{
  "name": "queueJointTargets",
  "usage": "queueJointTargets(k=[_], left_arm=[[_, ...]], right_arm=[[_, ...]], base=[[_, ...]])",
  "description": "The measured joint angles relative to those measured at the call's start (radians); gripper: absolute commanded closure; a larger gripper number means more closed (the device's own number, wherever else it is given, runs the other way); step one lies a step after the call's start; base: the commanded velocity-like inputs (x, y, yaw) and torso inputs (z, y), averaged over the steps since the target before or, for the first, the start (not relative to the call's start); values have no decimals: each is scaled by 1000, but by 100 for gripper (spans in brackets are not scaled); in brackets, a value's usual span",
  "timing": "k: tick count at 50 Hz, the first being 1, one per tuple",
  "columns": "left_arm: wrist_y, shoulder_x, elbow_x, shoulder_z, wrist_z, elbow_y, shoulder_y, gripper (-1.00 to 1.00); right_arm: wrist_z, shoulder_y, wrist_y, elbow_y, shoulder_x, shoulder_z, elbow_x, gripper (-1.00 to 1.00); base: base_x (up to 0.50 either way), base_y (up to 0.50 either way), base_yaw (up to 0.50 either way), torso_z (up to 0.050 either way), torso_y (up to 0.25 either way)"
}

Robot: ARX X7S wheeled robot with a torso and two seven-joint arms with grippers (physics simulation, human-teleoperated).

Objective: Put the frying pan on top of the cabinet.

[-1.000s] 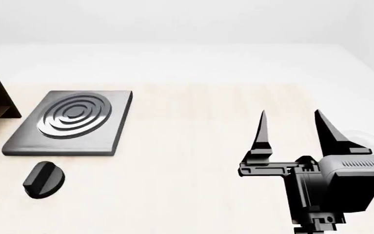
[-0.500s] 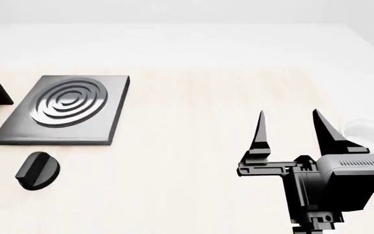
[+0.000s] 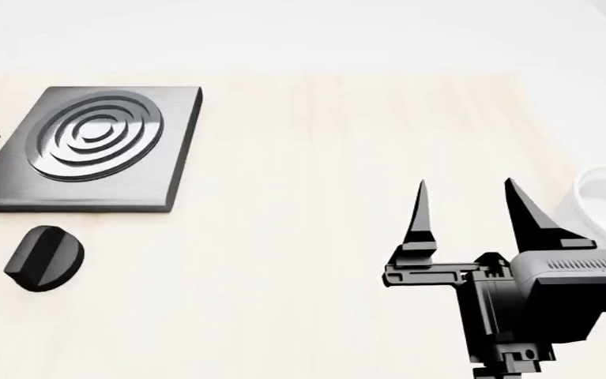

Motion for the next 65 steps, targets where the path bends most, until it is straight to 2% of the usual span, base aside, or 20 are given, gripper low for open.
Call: queueJointTargets(k=[5, 39, 47, 60, 65], left_arm=[[12, -4, 3, 4, 3, 0, -8, -100], [62, 0, 21, 68, 87, 1, -32, -100], [71, 13, 26, 94, 105, 1, -38, -100], [124, 95, 48, 223, 322, 10, -81, -100], [33, 131, 45, 265, 429, 187, -38, -100]], right_arm=[[1, 1, 0, 1, 1, -2, 1, -100], [7, 6, -3, 4, 8, -12, 7, -100], [9, 7, -3, 4, 10, -13, 9, -100], [14, 7, -5, 6, 13, -15, 9, -100], [15, 8, -5, 6, 14, -18, 9, -100]], base=[[0, 0, 0, 0, 0], [0, 0, 0, 0, 250], [0, 0, 0, 0, 21], [0, 0, 0, 0, 0], [0, 0, 0, 0, 0]])
